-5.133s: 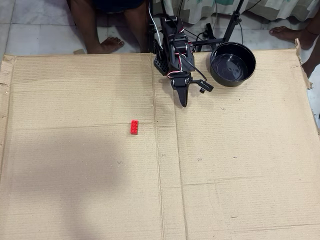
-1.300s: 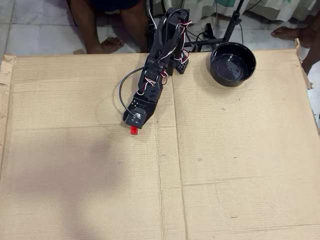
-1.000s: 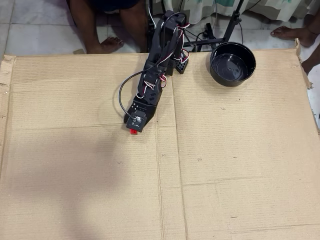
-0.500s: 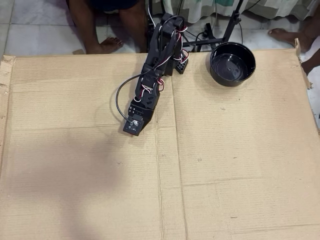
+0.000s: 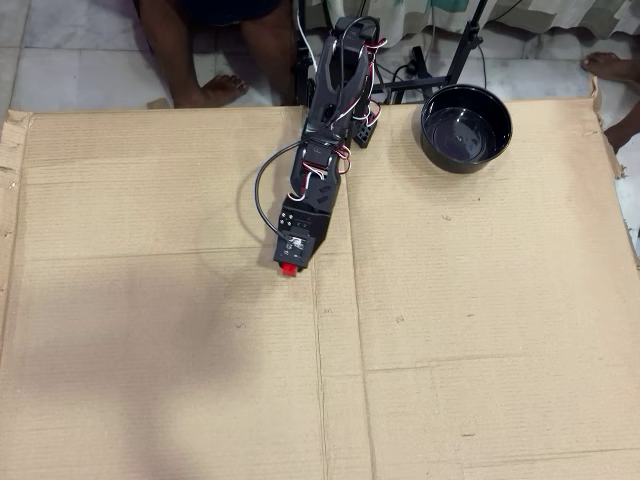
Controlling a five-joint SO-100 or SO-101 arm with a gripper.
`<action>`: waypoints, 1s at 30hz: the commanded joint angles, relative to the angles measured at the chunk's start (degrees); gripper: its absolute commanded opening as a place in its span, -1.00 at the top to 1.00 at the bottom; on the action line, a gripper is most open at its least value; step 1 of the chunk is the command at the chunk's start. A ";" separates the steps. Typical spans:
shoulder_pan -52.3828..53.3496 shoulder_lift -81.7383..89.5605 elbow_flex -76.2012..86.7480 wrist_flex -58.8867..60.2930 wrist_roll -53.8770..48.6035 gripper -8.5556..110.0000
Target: Grasp a lego block and put it in the bin.
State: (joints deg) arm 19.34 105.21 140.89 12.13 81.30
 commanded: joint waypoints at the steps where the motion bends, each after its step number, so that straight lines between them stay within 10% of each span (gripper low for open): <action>1: -4.04 5.54 0.00 -0.35 4.57 0.86; 17: -24.87 38.23 0.26 32.17 17.31 0.86; 30: -43.59 70.22 17.84 34.10 17.31 0.86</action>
State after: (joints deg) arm -21.80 170.77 157.68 46.14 98.00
